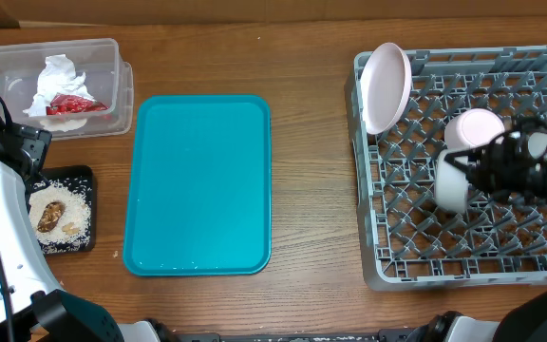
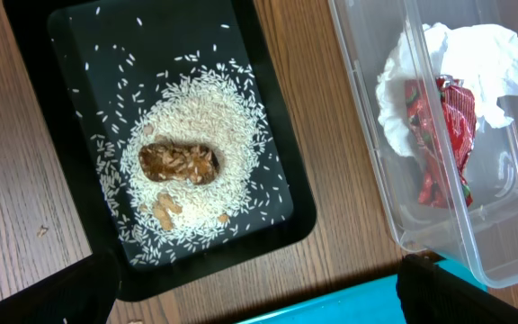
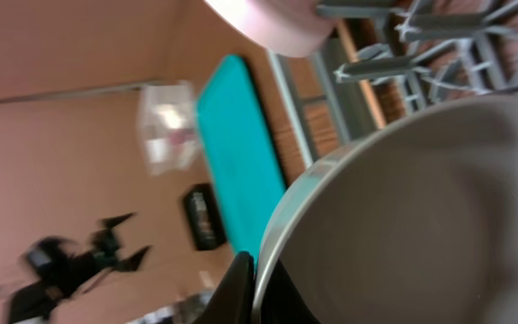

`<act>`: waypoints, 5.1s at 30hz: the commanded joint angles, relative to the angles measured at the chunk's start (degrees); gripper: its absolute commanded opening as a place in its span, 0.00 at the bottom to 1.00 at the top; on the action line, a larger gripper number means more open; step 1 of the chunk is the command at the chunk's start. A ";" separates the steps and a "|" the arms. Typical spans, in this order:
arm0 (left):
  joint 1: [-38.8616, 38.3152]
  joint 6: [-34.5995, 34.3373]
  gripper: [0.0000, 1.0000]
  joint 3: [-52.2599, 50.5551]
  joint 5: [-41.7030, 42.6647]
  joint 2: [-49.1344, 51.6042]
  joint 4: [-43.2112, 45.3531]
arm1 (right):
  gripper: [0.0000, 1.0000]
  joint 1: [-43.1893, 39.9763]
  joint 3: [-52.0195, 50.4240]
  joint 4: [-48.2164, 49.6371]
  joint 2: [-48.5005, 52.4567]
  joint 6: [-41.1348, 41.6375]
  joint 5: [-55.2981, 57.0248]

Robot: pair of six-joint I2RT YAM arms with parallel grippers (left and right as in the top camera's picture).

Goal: Sort waste into correct bins and load items into the dishwasher

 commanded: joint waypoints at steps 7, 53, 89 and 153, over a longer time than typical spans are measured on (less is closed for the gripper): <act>-0.13 -0.70 1.00 0.09 -0.79 0.39 0.07 | 0.04 -2.54 -12.02 11.54 0.66 -10.10 -19.52; -0.13 -0.70 1.00 0.09 -0.79 0.39 0.04 | 0.25 -13.38 -1.42 9.66 -10.34 18.73 28.04; -0.13 -0.70 1.00 0.09 -0.79 0.39 0.07 | 1.00 11.08 -4.72 3.56 -50.90 17.33 32.48; -0.13 -0.70 1.00 0.09 -0.79 0.39 0.07 | 1.00 29.57 -64.83 75.71 -85.20 15.10 36.61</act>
